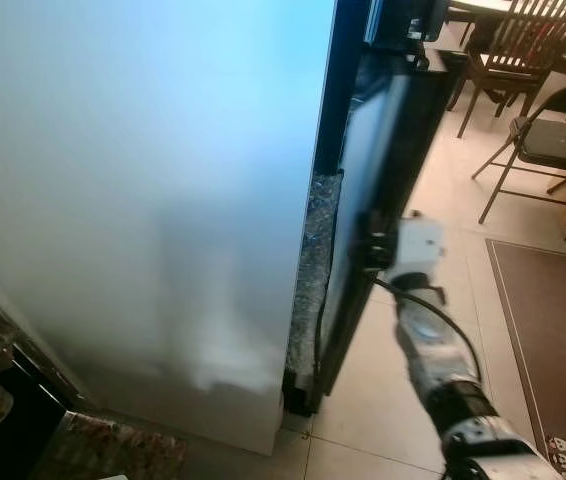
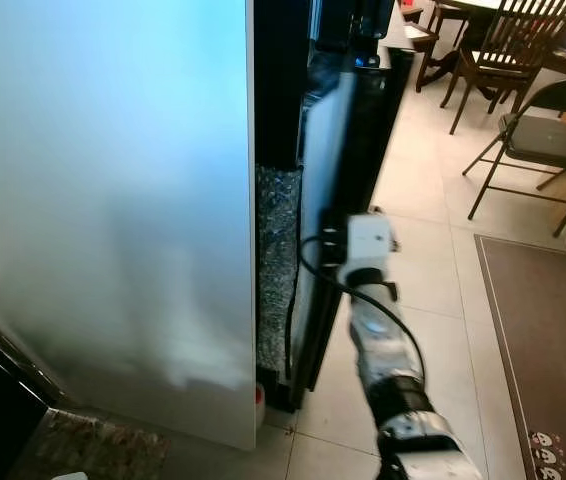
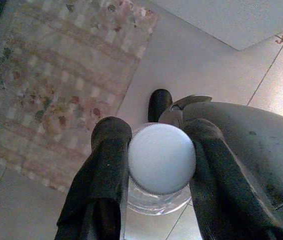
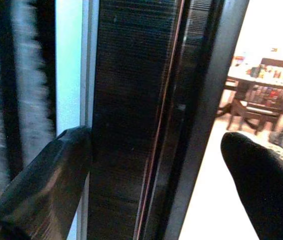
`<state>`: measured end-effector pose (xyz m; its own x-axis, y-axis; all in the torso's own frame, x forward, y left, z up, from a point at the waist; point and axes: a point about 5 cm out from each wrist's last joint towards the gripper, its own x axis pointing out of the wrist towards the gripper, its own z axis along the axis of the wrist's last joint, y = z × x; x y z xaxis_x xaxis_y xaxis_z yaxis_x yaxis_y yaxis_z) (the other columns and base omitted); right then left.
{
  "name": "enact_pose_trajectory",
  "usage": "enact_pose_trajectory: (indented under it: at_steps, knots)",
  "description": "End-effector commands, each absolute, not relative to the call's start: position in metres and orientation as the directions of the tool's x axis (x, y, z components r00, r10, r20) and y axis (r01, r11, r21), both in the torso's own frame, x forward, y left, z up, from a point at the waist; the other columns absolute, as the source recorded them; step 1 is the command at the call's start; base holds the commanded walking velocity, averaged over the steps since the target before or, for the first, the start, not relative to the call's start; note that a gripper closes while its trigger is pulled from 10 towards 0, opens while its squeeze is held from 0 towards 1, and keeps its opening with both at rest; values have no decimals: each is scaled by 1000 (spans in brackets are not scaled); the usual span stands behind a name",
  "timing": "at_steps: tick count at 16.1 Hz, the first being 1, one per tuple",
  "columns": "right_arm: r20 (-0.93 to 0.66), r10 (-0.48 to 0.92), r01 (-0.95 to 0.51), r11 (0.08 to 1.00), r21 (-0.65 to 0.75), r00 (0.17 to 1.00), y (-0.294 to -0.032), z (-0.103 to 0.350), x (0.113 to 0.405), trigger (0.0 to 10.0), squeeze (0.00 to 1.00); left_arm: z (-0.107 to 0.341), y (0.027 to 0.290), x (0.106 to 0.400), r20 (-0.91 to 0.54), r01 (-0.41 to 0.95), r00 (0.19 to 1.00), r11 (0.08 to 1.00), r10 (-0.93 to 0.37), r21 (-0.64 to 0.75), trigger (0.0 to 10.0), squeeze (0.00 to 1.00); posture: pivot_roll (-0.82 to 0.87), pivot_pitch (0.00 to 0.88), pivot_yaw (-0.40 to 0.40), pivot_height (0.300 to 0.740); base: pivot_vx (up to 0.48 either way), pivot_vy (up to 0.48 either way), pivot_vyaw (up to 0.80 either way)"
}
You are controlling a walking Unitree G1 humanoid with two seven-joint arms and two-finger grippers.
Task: Restocking fridge
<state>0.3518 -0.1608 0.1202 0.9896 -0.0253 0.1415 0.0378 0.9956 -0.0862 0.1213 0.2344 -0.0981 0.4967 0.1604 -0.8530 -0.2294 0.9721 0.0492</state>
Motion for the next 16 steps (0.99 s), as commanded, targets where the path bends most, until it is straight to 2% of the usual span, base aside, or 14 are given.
enact_pose_trajectory:
  at_steps: [1,5,6,8,11,13,16]
  knots:
    - [92,-178,185,981,-67,980,-198,109,344,10000,0,-99,232,119,-858,-224,490,974,151,43,10000,0,-7,0,-44,740,0,0,0]
    - [-2,-352,351,935,-59,936,-248,90,328,10000,0,-99,231,120,-860,-220,489,975,145,40,10000,0,-17,0,-47,740,0,0,0]
    - [-71,-413,411,911,-43,908,-266,77,318,10000,0,-100,231,120,-861,-217,489,975,143,39,10000,0,-18,0,-48,740,0,0,0]
    - [-221,-431,435,900,-33,875,-278,47,298,10000,0,-100,230,120,-865,-204,484,978,136,40,10000,0,-23,0,-49,740,0,0,0]
    - [-456,-409,429,901,-66,790,-283,-2,258,10000,0,-100,230,120,-867,-197,480,979,133,42,10000,0,-24,0,-45,740,0,0,0]
    - [-599,-341,376,924,-71,724,-276,-30,231,10000,0,-100,231,119,-869,-191,476,980,136,50,10000,0,-31,0,-38,740,0,0,0]
    - [-767,-123,180,984,-11,629,-245,-66,193,10000,0,-100,233,119,-872,-184,469,981,138,56,10000,0,-30,0,-29,740,0,0,0]
